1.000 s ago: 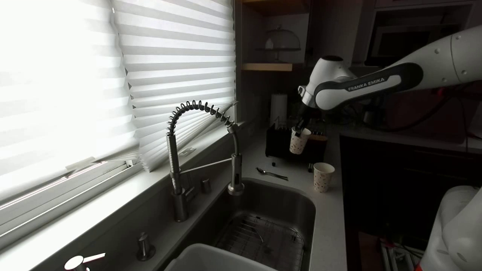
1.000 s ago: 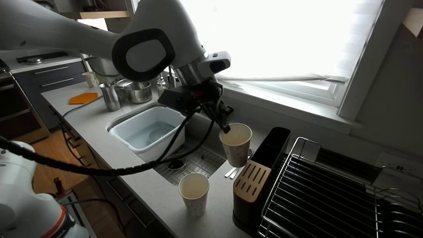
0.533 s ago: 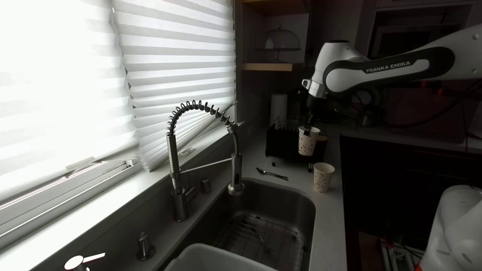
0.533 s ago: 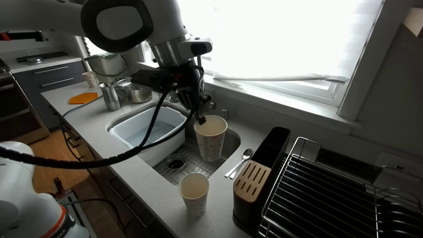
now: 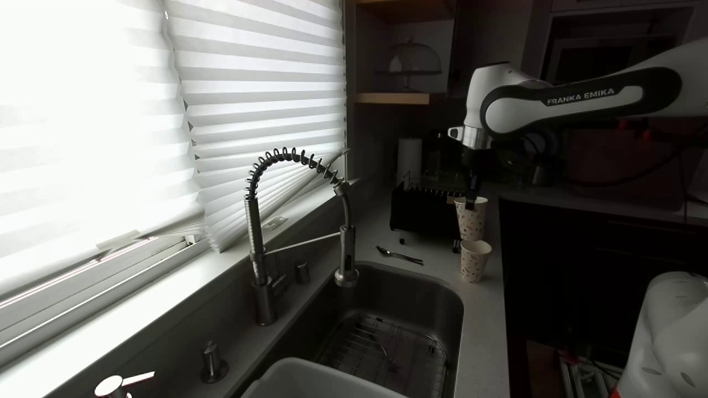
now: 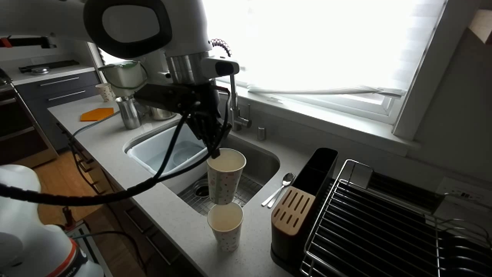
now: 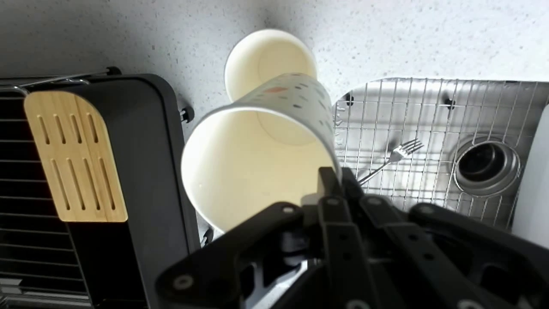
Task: Unstack the cups, then stack the cups back together
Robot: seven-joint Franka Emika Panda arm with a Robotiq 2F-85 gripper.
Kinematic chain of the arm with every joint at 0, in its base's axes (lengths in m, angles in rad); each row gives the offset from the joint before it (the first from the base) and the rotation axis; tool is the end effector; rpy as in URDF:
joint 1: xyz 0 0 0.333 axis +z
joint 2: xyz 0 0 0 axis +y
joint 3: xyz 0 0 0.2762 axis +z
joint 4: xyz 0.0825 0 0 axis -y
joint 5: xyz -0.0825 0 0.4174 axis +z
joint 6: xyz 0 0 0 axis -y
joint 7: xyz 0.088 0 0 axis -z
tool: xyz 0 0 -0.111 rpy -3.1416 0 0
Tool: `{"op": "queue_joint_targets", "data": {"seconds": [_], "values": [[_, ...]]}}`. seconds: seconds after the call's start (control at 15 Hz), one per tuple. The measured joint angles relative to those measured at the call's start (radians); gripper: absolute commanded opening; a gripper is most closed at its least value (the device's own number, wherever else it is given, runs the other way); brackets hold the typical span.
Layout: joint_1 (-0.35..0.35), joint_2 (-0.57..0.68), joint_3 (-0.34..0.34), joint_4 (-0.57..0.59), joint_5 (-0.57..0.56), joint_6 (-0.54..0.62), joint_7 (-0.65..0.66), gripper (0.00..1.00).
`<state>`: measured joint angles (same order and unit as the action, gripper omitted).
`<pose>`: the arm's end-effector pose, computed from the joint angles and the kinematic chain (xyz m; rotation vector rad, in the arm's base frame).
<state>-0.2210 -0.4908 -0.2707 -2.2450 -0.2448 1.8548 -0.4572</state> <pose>0.4020 -0.2472 0.5102 3.0013 0.0739 0.0447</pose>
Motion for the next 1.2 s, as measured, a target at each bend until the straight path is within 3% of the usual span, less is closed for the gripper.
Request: {"op": "queue_joint_targets", "data": {"seconds": [1.2], "values": [[-0.006,0.000,-0.032,-0.094,-0.122,0.047,-0.023,0.01]]}}
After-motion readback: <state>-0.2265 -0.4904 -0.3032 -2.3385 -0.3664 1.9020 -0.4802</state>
